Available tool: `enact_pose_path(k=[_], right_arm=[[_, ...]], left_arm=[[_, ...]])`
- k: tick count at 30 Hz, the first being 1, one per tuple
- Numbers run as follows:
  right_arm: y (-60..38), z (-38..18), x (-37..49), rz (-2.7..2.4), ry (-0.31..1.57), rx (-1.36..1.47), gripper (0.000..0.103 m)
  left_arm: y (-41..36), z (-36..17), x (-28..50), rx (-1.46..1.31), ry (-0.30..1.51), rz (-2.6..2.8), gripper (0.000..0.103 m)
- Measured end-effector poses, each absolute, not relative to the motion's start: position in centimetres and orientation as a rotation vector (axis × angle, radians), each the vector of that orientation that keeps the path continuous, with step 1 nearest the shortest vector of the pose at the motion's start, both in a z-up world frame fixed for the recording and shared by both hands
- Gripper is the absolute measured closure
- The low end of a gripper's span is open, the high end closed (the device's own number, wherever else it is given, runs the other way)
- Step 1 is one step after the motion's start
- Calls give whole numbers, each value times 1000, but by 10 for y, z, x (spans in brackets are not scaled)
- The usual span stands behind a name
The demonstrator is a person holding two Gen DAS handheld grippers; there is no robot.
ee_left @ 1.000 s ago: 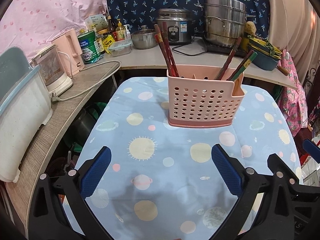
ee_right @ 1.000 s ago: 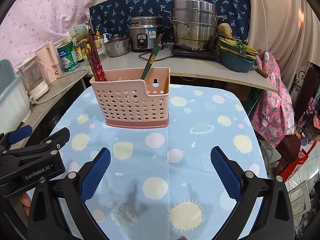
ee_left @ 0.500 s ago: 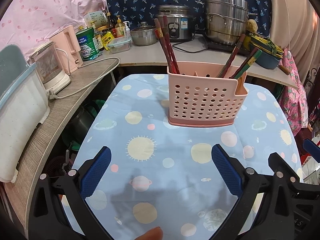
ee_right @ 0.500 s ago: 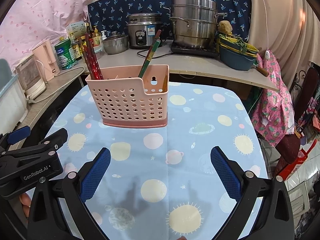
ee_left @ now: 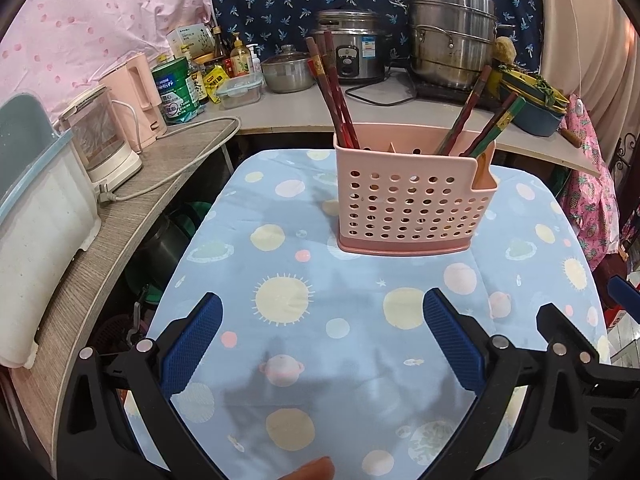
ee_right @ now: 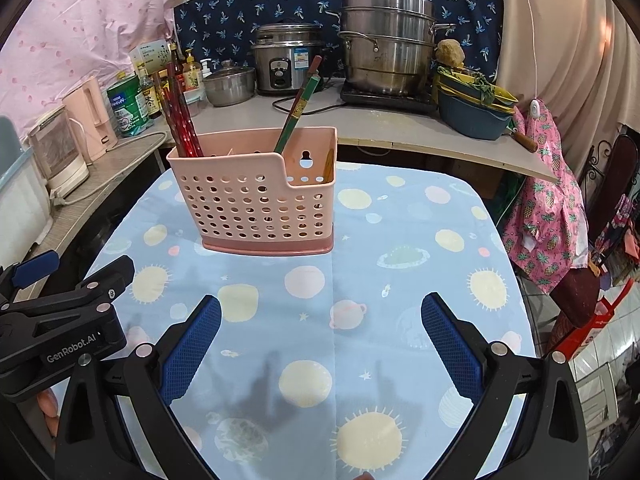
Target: Organize utensils
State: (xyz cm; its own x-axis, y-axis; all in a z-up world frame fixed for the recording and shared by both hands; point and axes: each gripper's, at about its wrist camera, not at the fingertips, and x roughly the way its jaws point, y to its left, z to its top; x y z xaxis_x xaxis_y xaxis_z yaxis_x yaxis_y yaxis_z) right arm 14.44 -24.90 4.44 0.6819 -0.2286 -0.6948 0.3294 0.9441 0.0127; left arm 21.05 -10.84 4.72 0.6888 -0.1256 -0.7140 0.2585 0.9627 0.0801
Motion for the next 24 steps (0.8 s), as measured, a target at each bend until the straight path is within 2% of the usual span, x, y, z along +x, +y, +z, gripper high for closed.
enact_pose_path(k=[24], right_arm=[[-257,38,151,-323,766,151,6]], left_arm=[[-109,41,220,193,790,-201,7]])
